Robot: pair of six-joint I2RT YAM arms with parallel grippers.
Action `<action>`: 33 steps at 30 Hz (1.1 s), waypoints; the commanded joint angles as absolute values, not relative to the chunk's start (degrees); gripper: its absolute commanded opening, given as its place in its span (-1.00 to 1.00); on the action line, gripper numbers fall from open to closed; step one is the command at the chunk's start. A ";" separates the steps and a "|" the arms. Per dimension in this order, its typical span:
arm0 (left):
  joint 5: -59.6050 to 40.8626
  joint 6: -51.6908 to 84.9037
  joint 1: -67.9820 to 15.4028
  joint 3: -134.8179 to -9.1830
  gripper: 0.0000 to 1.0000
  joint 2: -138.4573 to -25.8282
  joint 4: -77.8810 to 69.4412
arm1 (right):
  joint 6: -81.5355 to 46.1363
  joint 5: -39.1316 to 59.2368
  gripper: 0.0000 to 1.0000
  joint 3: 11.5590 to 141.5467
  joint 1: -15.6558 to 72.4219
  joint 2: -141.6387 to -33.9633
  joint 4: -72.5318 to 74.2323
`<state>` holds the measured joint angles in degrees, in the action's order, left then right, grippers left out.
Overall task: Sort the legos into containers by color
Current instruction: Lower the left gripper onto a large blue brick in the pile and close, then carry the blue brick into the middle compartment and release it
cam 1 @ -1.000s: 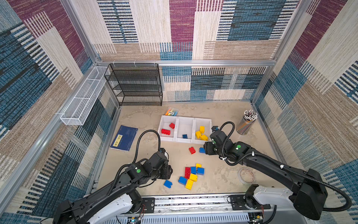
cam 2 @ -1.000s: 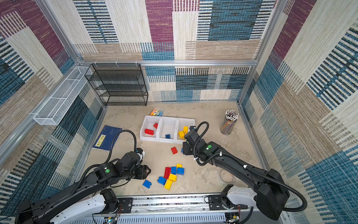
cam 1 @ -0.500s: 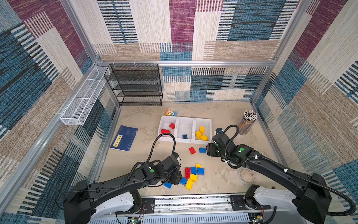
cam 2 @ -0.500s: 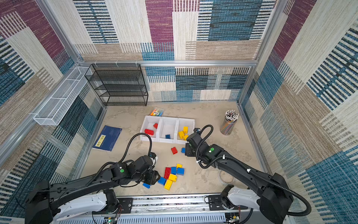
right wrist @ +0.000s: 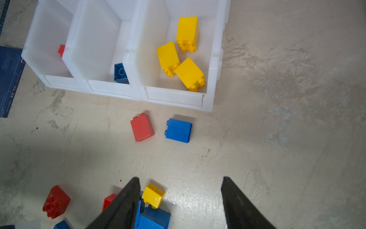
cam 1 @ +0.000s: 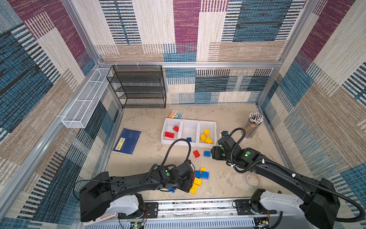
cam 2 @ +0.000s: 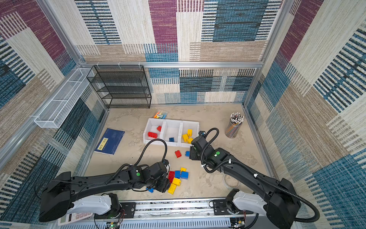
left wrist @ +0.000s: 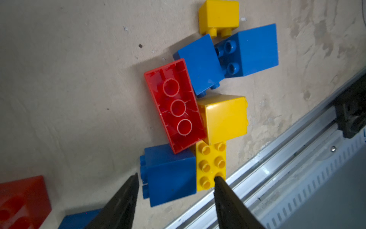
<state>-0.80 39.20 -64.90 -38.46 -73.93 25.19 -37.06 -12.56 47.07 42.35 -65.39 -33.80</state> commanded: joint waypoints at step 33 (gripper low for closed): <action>6.56 28.27 -57.98 -50.51 -0.11 -72.24 32.33 | -38.33 -13.96 0.34 47.02 42.36 -63.15 -34.98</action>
<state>4.93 33.41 -60.62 -48.97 -72.88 31.07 -38.06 -12.71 46.54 42.35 -63.42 -34.81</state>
